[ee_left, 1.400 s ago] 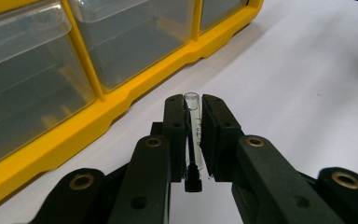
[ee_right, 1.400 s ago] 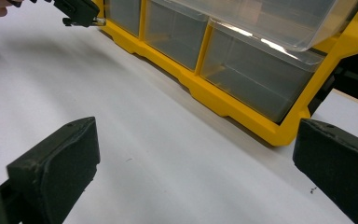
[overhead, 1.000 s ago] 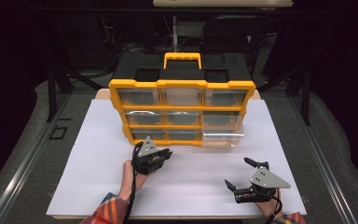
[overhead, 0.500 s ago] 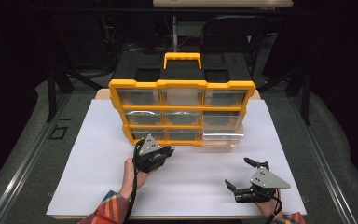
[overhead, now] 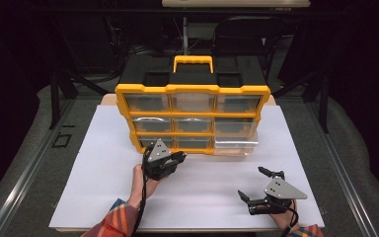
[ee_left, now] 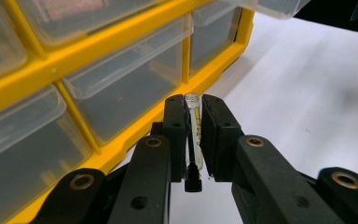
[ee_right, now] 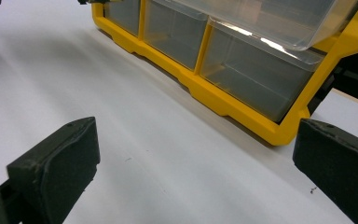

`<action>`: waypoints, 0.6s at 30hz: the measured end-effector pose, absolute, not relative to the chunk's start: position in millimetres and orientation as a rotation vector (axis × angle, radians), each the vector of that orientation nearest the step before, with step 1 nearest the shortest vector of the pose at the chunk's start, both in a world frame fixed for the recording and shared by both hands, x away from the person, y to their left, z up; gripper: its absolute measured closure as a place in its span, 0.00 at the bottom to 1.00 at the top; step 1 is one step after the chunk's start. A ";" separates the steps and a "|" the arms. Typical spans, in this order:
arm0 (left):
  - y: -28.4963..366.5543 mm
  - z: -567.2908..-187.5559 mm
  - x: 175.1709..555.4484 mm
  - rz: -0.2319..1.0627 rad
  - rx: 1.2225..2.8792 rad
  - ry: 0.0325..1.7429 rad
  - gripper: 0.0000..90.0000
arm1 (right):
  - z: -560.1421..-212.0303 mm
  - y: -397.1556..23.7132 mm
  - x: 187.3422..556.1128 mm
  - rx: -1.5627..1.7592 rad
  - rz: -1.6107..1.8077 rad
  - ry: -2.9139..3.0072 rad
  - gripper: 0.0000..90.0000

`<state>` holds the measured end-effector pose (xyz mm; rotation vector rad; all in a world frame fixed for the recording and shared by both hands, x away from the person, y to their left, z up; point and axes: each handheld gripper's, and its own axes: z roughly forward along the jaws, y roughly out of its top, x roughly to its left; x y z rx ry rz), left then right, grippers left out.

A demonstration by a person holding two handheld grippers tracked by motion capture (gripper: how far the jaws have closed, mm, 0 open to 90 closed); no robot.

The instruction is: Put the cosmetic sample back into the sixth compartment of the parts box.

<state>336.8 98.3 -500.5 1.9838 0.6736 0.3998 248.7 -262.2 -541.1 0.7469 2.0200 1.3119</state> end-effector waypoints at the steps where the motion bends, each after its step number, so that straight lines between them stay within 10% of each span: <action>1: 98.0 -499.1 336.8 0.399 1.982 0.673 0.89 | -541.1 -262.3 248.7 0.748 1.313 2.019 0.00; 18: 94.4 -478.6 342.8 0.411 1.930 0.654 0.89 | -541.9 -262.6 249.3 0.757 1.314 2.021 0.00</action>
